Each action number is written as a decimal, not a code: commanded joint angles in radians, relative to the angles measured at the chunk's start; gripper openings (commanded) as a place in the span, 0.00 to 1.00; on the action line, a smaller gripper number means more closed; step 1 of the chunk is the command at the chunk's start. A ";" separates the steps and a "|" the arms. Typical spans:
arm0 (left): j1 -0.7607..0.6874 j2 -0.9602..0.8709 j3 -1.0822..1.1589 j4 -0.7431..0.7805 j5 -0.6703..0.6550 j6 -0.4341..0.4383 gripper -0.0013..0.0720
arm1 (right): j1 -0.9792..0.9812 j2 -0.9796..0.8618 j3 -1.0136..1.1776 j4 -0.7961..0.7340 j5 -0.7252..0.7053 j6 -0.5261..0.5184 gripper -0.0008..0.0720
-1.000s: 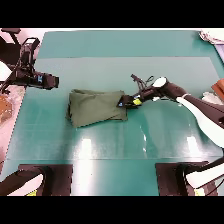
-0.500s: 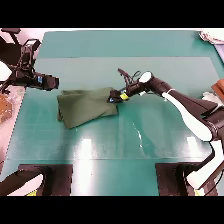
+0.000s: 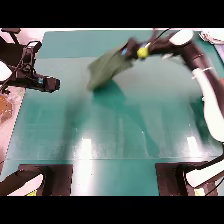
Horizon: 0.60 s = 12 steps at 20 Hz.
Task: Fold the shirts.
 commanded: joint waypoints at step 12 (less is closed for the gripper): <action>0.000 0.001 0.000 -0.204 -0.195 -0.009 0.06 | -1.077 0.141 0.121 0.025 0.212 0.322 0.04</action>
